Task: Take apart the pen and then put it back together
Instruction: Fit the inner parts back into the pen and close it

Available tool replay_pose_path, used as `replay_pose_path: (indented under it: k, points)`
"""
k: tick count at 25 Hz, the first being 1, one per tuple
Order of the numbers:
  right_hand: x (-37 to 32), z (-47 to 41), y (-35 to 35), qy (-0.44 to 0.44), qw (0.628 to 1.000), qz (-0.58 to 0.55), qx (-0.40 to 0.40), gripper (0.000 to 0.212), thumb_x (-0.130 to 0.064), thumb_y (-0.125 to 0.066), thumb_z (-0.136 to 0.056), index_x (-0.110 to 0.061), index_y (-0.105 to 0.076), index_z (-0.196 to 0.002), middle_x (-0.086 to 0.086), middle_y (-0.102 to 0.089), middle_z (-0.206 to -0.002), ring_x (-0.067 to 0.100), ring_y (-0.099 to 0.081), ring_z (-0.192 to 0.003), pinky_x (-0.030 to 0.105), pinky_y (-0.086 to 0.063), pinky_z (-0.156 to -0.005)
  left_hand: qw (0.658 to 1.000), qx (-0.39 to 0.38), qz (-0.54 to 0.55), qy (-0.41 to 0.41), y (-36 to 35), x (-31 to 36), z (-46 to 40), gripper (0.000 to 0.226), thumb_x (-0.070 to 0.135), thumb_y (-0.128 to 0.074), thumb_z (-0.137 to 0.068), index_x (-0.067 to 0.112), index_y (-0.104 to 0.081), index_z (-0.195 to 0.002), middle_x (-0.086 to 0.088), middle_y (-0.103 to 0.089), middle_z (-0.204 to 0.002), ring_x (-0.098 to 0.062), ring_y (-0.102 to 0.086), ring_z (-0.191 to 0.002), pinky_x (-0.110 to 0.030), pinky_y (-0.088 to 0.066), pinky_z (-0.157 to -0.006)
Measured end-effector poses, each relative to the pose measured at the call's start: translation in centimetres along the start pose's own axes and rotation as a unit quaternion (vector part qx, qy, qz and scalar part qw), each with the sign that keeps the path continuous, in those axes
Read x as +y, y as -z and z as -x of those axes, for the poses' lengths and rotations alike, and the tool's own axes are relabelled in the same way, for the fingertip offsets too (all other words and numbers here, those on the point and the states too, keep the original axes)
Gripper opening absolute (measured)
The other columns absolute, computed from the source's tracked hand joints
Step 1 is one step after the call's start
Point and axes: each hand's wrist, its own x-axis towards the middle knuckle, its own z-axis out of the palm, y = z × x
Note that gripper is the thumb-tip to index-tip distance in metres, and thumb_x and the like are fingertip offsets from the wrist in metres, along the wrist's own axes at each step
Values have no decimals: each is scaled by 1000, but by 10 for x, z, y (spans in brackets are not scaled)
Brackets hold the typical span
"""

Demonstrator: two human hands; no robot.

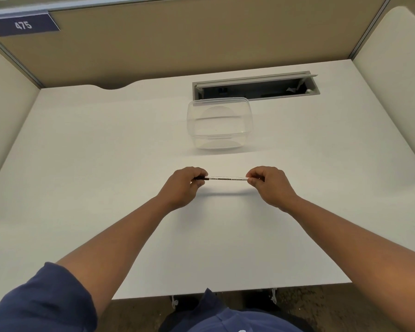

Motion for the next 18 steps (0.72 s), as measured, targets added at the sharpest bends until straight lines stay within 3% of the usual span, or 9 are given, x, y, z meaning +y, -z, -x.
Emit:
replay_pose_path:
  k: [4,13,18]
  points:
    - [9,-8,-6,19,999,25,8,8,-13,-67,-93,-18,-73,-95,-9,-64,-80,6,-54,-73,18,-40,-65,1000,19,12,20,-11,-6,-4,22,7,-62,-96,16,-72,-114,2,-67,-107,-12,-57,-96,-26,-45,-89]
    - [29,-31,-18,31,994,103,3,12,-12,-64,-93,-15,-74,-99,0,-64,-95,20,-58,-87,35,-48,-82,999,6,-29,38,-26,-18,-17,22,8,-62,-93,19,-74,-107,3,-61,-103,-20,-58,-99,-34,-48,-89]
    - [38,-40,-25,22,993,115,-5,13,-14,-63,-94,-17,-73,-100,3,-65,-98,21,-59,-90,32,-45,-78,998,-2,-37,42,-31,-23,-20,20,8,-63,-91,20,-75,-102,3,-62,-98,-20,-57,-94,-39,-49,-86]
